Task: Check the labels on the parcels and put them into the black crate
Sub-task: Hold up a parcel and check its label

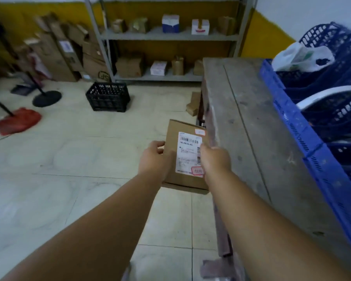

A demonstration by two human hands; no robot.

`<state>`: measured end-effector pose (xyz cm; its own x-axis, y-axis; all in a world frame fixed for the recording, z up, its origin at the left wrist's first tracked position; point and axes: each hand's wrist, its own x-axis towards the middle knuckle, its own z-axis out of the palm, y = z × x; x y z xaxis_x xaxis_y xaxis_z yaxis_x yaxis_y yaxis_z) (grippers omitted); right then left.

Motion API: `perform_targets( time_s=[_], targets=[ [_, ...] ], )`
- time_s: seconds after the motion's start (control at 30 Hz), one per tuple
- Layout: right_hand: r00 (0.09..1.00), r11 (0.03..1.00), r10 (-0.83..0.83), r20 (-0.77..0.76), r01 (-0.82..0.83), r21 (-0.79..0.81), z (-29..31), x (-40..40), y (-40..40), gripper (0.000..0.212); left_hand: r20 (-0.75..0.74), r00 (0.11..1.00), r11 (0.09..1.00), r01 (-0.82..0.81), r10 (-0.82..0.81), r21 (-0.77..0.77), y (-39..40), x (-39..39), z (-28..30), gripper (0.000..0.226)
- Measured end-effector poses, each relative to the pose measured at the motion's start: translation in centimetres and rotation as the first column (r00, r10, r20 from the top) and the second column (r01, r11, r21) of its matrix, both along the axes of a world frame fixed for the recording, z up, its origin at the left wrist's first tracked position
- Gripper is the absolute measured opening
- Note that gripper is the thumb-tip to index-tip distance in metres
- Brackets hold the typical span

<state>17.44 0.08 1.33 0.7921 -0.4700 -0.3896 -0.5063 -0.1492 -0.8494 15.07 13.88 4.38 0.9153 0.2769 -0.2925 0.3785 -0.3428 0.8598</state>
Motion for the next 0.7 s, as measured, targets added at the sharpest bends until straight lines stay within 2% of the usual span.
perform_targets(
  time_s=[0.07, 0.13, 0.2, 0.33, 0.5, 0.7],
  targets=[
    [0.993, 0.996, 0.076, 0.086, -0.080, 0.044, 2.2, 2.7, 5.1, 0.027, 0.032, 0.995, 0.991, -0.093, 0.097, -0.101, 5.0, 1.4, 1.6, 0.037],
    [0.966, 0.984, 0.179, 0.188, -0.176, -0.032, 4.3, 5.4, 11.2, 0.024, 0.083, 0.982, 0.974, -0.153, 0.168, -0.169, 10.3, 2.9, 2.7, 0.041],
    [0.922, 0.958, 0.287, 0.261, -0.271, -0.099, 6.3, 7.5, 17.3, 0.024, 0.168, 0.962, 0.968, -0.189, 0.216, -0.163, 15.8, 4.5, 3.8, 0.043],
    [0.797, 0.914, 0.405, 0.448, -0.357, -0.191, 9.4, 10.8, 28.8, 0.023, 0.304, 0.921, 0.970, -0.228, 0.245, -0.088, 26.4, 8.3, 6.4, 0.048],
    [0.643, 0.903, 0.425, 0.637, -0.347, -0.252, 11.4, 15.6, 39.6, 0.036, 0.413, 0.868, 0.960, -0.275, 0.275, -0.060, 36.7, 13.3, 9.6, 0.050],
    [0.638, 0.914, 0.406, 0.654, -0.285, -0.289, 11.0, 24.9, 44.6, 0.042, 0.439, 0.863, 0.967, -0.239, 0.251, -0.084, 41.9, 22.4, 9.4, 0.045]
  ],
)
